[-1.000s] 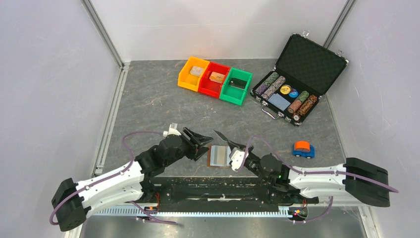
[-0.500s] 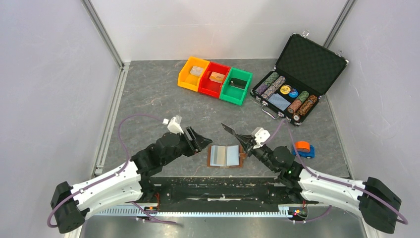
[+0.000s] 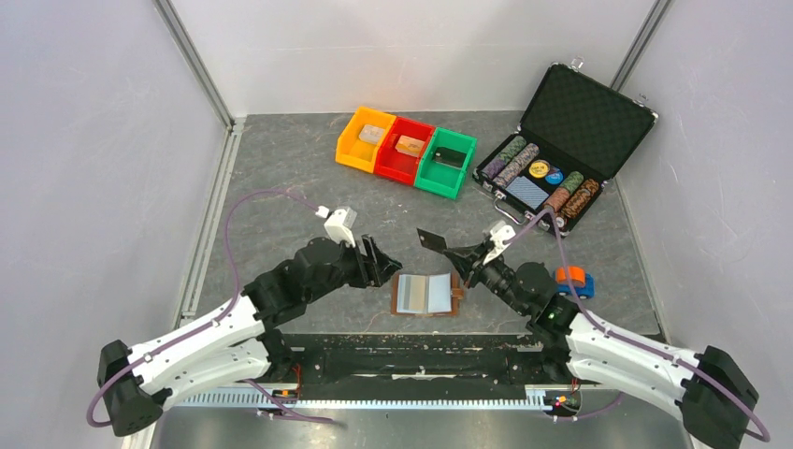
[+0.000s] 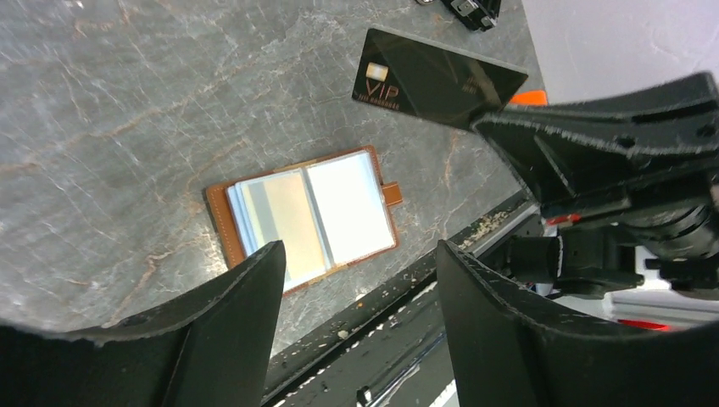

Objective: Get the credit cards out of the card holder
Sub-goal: Place the credit card in the storage box.

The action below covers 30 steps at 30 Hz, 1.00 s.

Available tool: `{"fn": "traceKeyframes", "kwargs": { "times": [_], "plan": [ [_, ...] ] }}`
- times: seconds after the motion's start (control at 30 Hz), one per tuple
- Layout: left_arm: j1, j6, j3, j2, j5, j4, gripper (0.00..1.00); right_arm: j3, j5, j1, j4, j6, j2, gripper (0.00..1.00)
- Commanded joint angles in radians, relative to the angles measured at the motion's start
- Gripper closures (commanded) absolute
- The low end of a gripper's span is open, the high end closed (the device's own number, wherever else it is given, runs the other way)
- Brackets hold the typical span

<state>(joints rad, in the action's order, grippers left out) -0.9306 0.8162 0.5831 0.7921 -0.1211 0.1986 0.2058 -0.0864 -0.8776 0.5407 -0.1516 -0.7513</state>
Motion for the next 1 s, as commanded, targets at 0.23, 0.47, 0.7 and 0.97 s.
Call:
{"fn": "traceKeyframes", "kwargs": {
  "times": [0.23, 0.47, 0.7, 0.97],
  "plan": [
    [0.003, -0.440, 0.403, 0.122, -0.185, 0.435, 0.00, 0.259, -0.080, 0.263, -0.117, -0.203, -0.119, 1.00],
    [0.003, -0.512, 0.372, 0.126, -0.206, 0.420, 0.00, 0.382, 0.103, 0.458, -0.016, -0.349, -0.378, 1.00],
    [0.003, -0.583, 0.387, 0.092, -0.154, 0.455, 0.00, 0.560, 0.109, 0.534, 0.020, -0.469, -0.659, 1.00],
    [0.003, -0.628, 0.341, 0.082, -0.191, 0.453, 0.00, 0.760, 0.129, 0.569, 0.028, -0.604, -0.943, 1.00]
  ]
}}
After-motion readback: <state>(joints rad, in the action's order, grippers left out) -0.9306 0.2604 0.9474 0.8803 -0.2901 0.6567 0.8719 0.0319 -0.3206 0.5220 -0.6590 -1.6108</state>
